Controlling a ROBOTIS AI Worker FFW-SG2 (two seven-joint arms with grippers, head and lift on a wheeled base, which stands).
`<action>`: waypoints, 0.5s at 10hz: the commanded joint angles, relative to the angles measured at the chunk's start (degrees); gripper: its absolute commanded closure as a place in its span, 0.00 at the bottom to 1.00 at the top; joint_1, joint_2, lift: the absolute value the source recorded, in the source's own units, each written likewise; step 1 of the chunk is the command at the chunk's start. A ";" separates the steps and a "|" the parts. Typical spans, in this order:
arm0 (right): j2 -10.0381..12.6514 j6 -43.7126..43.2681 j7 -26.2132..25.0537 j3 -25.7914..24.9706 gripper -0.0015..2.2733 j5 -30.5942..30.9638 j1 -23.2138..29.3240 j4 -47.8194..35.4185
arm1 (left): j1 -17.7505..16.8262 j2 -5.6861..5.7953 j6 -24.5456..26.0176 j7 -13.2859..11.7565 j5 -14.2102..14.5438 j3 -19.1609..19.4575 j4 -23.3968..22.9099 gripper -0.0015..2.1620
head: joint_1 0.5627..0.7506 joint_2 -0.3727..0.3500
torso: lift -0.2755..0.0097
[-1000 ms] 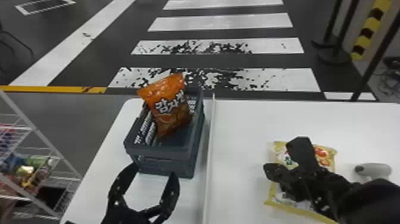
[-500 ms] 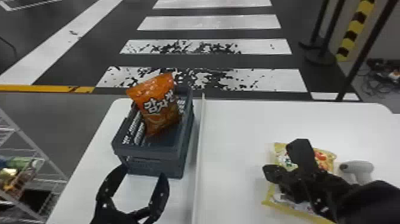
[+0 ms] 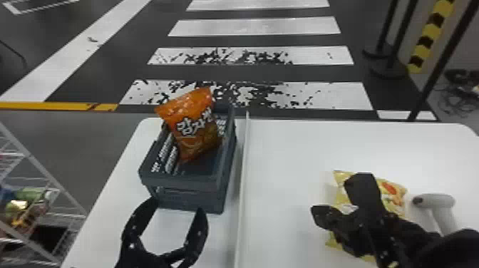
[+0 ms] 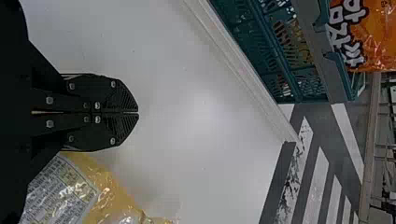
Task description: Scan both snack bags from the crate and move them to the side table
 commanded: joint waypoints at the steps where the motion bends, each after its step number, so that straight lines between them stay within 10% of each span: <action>1: 0.01 0.31 0.33 -0.92 0.99 0.83 3.31 -2.95 | -0.20 0.00 0.00 -0.01 0.00 -0.17 0.30 0.04 | 0.70 0.70 | 0.62; 5: -0.87 0.66 1.48 -2.94 0.99 2.86 9.12 -8.31 | -0.90 0.18 0.00 -0.01 0.27 -0.70 1.00 0.04 | 0.70 0.69 | 0.62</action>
